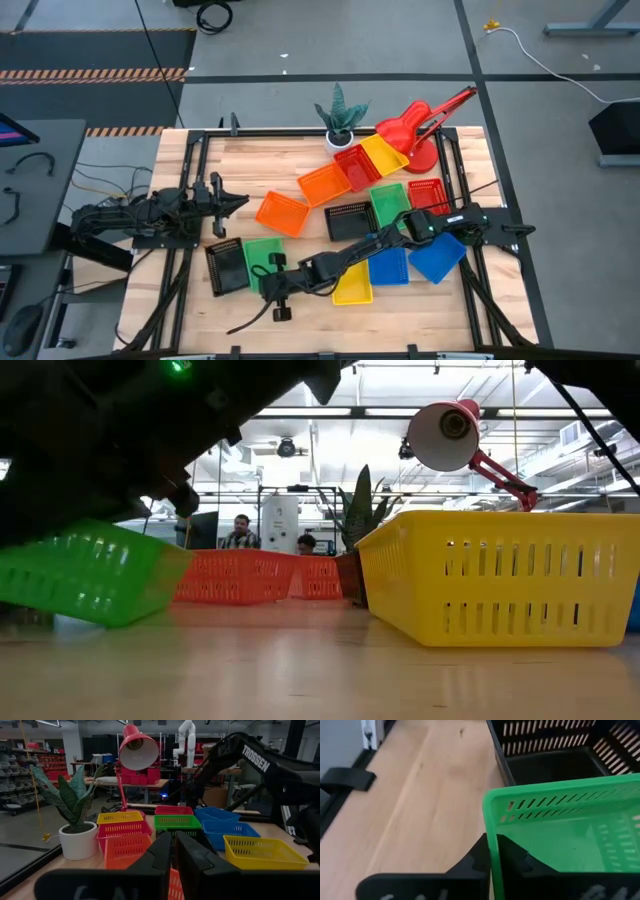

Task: Stack baskets by color
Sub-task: Move the left green bin to the bottom left of the table

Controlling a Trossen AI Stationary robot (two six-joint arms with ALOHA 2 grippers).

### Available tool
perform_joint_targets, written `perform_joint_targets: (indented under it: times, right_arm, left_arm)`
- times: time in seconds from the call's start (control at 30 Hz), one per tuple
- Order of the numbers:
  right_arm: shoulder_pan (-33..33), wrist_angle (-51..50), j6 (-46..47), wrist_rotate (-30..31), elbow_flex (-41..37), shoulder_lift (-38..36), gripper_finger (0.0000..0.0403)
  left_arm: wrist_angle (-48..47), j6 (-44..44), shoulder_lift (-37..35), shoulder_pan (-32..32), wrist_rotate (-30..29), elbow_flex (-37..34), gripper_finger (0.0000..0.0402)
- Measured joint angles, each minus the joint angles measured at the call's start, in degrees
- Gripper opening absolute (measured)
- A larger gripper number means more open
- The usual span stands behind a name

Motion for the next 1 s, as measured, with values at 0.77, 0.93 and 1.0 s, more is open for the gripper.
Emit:
perform_joint_targets:
  times: [0.77, 0.93, 1.0]
  right_arm:
    - [2.54, -34.15, 17.37, 15.1, 0.02, -11.96, 0.0105]
    - [2.12, -34.49, 21.43, 15.45, -0.89, -9.01, 0.0044]
    - [1.58, -30.35, 21.21, 14.82, -1.46, -6.61, 0.0018]
  left_arm:
    - [0.14, 0.0, -0.01, 0.0, 0.0, 0.0, 0.0037]
    - [0.14, -0.01, 0.0, 0.01, 0.0, -0.01, 0.0031]
    - [0.14, 0.0, -0.01, 0.01, 0.0, -0.01, 0.003]
